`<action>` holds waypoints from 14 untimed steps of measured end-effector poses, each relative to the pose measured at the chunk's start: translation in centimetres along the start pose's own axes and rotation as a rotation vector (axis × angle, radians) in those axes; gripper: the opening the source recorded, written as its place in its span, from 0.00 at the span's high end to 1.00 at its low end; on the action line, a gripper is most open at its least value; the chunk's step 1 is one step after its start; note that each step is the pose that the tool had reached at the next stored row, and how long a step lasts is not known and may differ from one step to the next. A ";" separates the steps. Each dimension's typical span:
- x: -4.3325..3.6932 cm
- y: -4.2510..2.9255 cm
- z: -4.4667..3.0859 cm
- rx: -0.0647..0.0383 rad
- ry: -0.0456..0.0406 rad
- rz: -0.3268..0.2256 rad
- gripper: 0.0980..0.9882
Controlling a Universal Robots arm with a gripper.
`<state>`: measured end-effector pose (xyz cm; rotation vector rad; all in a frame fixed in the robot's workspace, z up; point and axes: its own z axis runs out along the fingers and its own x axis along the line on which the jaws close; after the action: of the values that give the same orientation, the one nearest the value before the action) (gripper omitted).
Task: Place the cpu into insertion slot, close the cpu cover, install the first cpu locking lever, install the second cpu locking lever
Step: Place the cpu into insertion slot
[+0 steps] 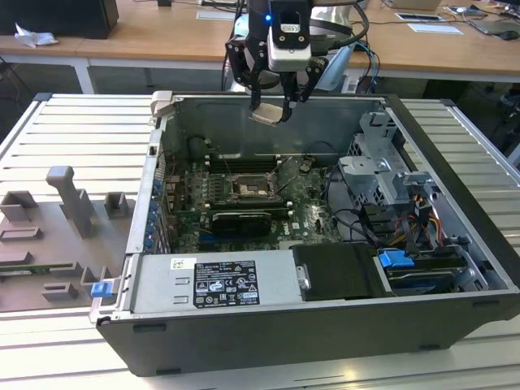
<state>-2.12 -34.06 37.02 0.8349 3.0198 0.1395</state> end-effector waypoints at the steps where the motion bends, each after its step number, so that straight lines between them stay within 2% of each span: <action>1: 0.00 0.00 0.00 0.000 -0.0013 0.015 0.50; 14: 0.00 0.00 0.03 -0.002 -0.0092 0.105 0.50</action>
<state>-2.12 -34.06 36.99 0.9913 2.9671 0.1387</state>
